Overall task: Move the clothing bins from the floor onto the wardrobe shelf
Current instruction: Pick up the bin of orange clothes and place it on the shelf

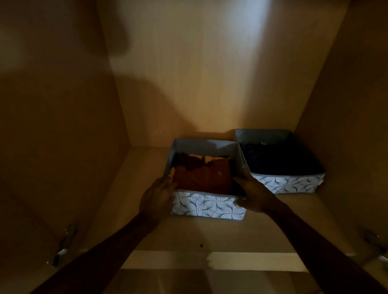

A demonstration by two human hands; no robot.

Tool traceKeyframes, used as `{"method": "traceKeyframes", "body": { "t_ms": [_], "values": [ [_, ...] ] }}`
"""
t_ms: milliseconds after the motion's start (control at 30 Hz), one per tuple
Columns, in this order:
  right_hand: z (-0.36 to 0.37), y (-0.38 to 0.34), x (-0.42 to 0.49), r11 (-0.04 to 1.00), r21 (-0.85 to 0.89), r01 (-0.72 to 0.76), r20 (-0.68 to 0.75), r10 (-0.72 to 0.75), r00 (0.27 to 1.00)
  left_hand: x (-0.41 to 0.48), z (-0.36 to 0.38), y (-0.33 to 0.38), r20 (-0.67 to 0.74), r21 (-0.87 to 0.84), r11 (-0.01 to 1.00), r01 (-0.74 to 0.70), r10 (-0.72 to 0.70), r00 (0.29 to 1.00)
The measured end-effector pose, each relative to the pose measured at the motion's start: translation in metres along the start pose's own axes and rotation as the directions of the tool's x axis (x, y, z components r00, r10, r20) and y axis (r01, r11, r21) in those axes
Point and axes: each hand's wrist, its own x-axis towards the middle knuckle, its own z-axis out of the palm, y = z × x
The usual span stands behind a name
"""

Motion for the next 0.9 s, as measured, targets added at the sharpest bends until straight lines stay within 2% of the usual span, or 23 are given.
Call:
{"method": "traceKeyframes", "body": {
  "t_ms": [67,133,267,400,567,633,900],
  "values": [
    [0.011,-0.008,0.000,0.995,-0.103,-0.014,-0.100,0.004,0.995,-0.001,0.008,-0.004,0.069,0.089,0.995,-0.053,0.047,0.997],
    [0.024,-0.014,0.001,0.983,-0.179,-0.050,-0.167,0.020,0.986,-0.005,0.020,-0.011,0.051,0.175,0.975,-0.134,0.127,0.991],
    [0.041,-0.008,0.011,0.967,-0.247,-0.067,-0.191,0.019,0.981,-0.003,0.028,-0.021,0.049,0.242,0.956,-0.163,0.156,0.987],
    [0.040,-0.005,0.023,0.966,-0.236,-0.103,-0.221,0.049,0.974,0.015,0.025,-0.022,0.205,0.158,0.976,-0.148,0.114,0.972],
    [0.034,0.001,0.043,0.958,-0.254,-0.133,-0.195,0.084,0.977,0.038,0.021,-0.016,0.199,0.078,0.989,-0.122,0.105,0.974],
    [0.031,0.005,0.052,0.956,-0.257,-0.144,-0.186,0.097,0.978,0.046,0.029,-0.019,0.171,0.076,0.988,-0.132,0.118,0.978],
    [0.028,0.017,0.076,0.959,-0.246,-0.139,-0.193,0.092,0.977,0.070,0.038,-0.020,0.228,0.114,0.991,-0.071,0.043,0.973]
  ]
}}
